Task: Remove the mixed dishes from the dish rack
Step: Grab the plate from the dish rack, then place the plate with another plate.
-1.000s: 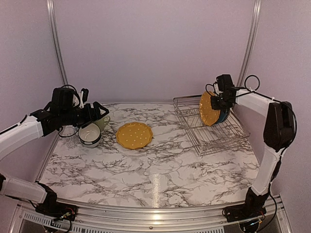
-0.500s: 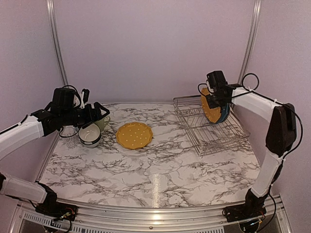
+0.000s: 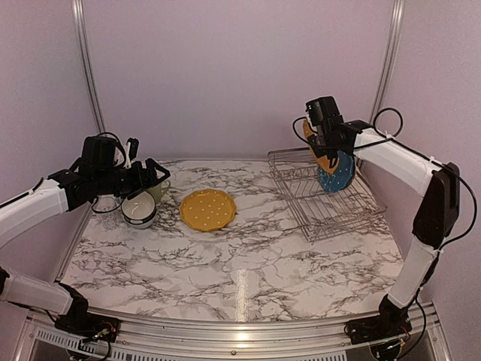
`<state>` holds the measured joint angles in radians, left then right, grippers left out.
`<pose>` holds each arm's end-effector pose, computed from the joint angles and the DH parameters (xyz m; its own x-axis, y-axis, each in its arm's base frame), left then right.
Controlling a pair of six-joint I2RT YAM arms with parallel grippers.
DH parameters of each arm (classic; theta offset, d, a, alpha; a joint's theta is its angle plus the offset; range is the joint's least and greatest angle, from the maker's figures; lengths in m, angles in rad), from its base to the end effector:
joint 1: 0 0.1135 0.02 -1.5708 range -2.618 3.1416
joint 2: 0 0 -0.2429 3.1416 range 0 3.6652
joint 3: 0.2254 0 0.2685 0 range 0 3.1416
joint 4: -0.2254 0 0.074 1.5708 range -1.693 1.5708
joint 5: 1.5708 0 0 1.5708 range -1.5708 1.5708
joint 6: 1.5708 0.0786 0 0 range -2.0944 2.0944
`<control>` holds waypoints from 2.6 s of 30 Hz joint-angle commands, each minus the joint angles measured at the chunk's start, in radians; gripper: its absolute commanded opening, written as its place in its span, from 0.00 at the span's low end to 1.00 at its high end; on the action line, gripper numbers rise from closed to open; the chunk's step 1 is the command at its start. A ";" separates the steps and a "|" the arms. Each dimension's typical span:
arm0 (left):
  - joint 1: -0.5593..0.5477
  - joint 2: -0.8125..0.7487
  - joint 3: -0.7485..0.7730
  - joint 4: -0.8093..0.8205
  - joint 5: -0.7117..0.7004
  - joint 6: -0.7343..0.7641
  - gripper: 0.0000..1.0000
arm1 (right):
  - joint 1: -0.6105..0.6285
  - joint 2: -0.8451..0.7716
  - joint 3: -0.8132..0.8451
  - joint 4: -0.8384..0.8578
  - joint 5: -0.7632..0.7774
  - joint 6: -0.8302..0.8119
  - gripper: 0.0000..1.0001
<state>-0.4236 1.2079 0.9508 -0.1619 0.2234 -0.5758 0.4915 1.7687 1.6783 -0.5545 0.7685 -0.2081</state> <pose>0.3026 -0.1555 0.2708 -0.6298 -0.2985 -0.7171 0.2890 0.7669 -0.5730 0.4120 0.1586 0.3093 -0.5496 -0.4627 -0.6956 0.0377 0.8181 -0.5739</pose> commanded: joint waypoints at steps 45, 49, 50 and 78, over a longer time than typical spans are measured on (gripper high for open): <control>-0.003 -0.045 -0.018 -0.025 -0.019 0.014 0.90 | 0.124 0.453 0.092 0.482 -1.390 0.965 0.00; -0.004 -0.044 -0.020 -0.025 -0.023 0.015 0.90 | 0.124 0.479 0.115 0.449 -1.396 0.946 0.00; -0.004 -0.043 -0.021 -0.025 -0.022 0.014 0.90 | 0.124 0.485 0.117 0.447 -1.398 0.944 0.00; -0.004 -0.017 -0.029 -0.010 -0.011 0.006 0.90 | 0.126 0.519 0.297 0.051 -1.167 0.628 0.61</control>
<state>-0.4240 1.1782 0.9375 -0.1635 0.2085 -0.5755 0.6132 2.3318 1.9259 -0.4263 -0.4782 0.5182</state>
